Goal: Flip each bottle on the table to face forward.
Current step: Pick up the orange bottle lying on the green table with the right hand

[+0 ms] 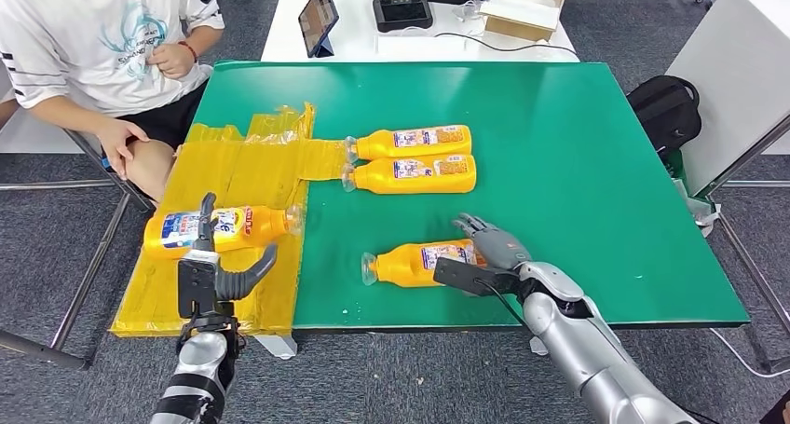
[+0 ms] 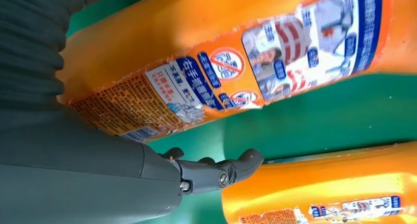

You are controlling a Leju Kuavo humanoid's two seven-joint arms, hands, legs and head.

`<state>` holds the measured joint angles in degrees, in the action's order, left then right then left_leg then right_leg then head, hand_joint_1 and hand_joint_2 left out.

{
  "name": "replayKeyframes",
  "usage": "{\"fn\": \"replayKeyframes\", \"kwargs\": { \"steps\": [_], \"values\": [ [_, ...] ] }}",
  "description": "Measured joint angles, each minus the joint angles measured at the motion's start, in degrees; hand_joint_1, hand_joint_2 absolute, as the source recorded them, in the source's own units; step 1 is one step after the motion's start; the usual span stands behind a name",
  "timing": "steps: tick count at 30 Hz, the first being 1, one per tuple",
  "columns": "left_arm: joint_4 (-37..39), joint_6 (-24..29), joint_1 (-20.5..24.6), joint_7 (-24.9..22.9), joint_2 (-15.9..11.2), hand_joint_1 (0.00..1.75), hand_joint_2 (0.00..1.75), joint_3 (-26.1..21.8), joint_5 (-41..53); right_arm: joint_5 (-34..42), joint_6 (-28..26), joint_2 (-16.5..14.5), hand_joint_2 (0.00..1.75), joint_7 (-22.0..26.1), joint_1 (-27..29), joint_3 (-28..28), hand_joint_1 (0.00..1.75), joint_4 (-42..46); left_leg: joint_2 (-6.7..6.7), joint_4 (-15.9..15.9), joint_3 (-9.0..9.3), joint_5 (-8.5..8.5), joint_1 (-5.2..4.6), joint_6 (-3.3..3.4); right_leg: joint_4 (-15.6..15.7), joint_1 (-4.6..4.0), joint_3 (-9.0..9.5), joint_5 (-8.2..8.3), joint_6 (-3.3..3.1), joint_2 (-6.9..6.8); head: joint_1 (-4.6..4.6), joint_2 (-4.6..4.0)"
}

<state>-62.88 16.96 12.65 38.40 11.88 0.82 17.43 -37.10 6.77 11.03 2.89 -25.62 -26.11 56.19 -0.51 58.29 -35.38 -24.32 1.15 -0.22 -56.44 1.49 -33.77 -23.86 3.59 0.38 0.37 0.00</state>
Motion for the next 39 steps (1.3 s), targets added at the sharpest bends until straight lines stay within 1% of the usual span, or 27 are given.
{"fn": "replayKeyframes", "kwargs": {
  "steps": [1,2,8,14,20,23,26,31,33,35,37,39],
  "values": [
    [0.31,-0.08,0.17,0.00,0.06,0.00,1.75,0.08,-0.12,0.34,0.20,0.00,1.75,0.27,-0.43,-0.31,1.52,-0.68,0.00,0.00,0.02,0.01,0.00,0.01,0.00,0.00,0.02,0.01,0.01,0.00,0.00,0.00],
    [0.64,-0.14,0.35,0.00,0.12,0.00,1.75,0.19,-0.21,0.66,0.33,-0.01,1.75,0.54,-0.85,-0.62,1.61,-1.37,0.00,0.00,0.04,0.01,0.00,0.01,0.00,0.00,0.04,0.01,0.01,0.00,0.00,0.00],
    [2.31,-0.21,1.25,-0.01,0.38,0.00,1.75,0.86,-0.84,2.00,0.70,-0.16,1.75,1.28,-3.09,-2.23,1.73,-5.26,0.01,0.00,0.22,0.01,0.00,0.02,0.00,-0.01,0.22,0.01,0.01,0.01,0.00,0.00],
    [3.48,-0.29,1.89,-0.19,0.38,0.00,1.75,1.16,-1.37,2.28,0.73,-0.65,1.75,1.29,-5.03,-3.32,1.75,-8.42,0.03,0.00,0.40,0.01,0.00,0.01,0.01,-0.01,0.37,0.01,0.01,0.02,0.00,0.00],
    [4.07,4.02,2.25,0.85,0.49,0.00,1.75,1.97,0.67,1.87,0.81,-1.14,1.75,1.11,-6.61,-4.88,1.75,-10.86,0.09,0.00,0.66,-0.04,0.01,0.01,0.03,-0.02,0.56,0.01,0.00,0.06,0.00,0.00],
    [4.14,3.86,2.38,0.85,0.56,0.00,1.75,2.18,0.43,2.02,0.80,-1.40,1.75,1.10,-7.16,-5.47,1.75,-11.71,0.19,-0.01,0.77,-0.04,0.01,0.00,0.03,-0.03,0.64,0.02,-0.02,0.08,-0.01,0.00],
    [4.19,3.08,2.40,0.74,0.78,0.00,1.75,2.41,-0.57,4.18,-0.10,-1.91,1.75,2.71,-7.07,-5.66,1.75,-12.15,0.22,-0.01,0.80,-0.03,0.02,0.01,0.03,-0.05,0.68,0.06,-0.08,0.08,0.01,0.00],
    [4.13,2.61,2.27,0.69,0.86,0.00,1.75,2.76,-1.36,8.12,-3.15,-2.85,1.75,5.78,-5.17,-5.02,1.75,-10.87,0.31,-0.01,0.81,-0.03,0.04,0.01,0.02,-0.09,0.66,0.11,-0.15,0.24,0.02,0.00],
    [3.65,2.29,1.85,0.68,0.88,0.00,1.75,2.88,-1.44,10.26,-6.13,-3.61,1.75,8.01,-2.82,-3.60,1.75,-8.39,0.29,-0.01,0.76,-0.03,0.05,0.01,0.02,-0.12,0.63,0.11,-0.15,0.24,0.02,0.00],
    [2.44,1.72,1.05,0.66,0.99,0.00,1.75,2.99,-1.60,12.80,-10.70,-5.22,1.75,11.45,1.32,-0.90,1.75,-3.04,0.25,-0.01,0.56,-0.02,0.07,0.00,-0.01,-0.13,0.47,0.11,-0.15,0.23,0.00,0.00],
    [0.95,0.96,0.27,0.56,1.24,0.00,1.75,3.23,-1.99,14.89,-15.73,-7.50,1.75,15.06,5.70,2.35,1.75,3.96,0.19,-0.01,0.25,0.02,0.08,-0.01,-0.03,-0.14,0.19,0.11,-0.15,0.19,-0.02,0.00],
    [-0.39,0.21,-0.35,0.37,1.56,0.00,1.75,3.51,-2.58,16.24,-20.23,-9.76,1.75,18.09,8.77,5.36,1.75,10.61,0.13,-0.01,0.06,0.04,0.09,-0.01,-0.04,-0.14,-0.01,0.11,-0.15,0.12,-0.02,0.00]
  ]
}}
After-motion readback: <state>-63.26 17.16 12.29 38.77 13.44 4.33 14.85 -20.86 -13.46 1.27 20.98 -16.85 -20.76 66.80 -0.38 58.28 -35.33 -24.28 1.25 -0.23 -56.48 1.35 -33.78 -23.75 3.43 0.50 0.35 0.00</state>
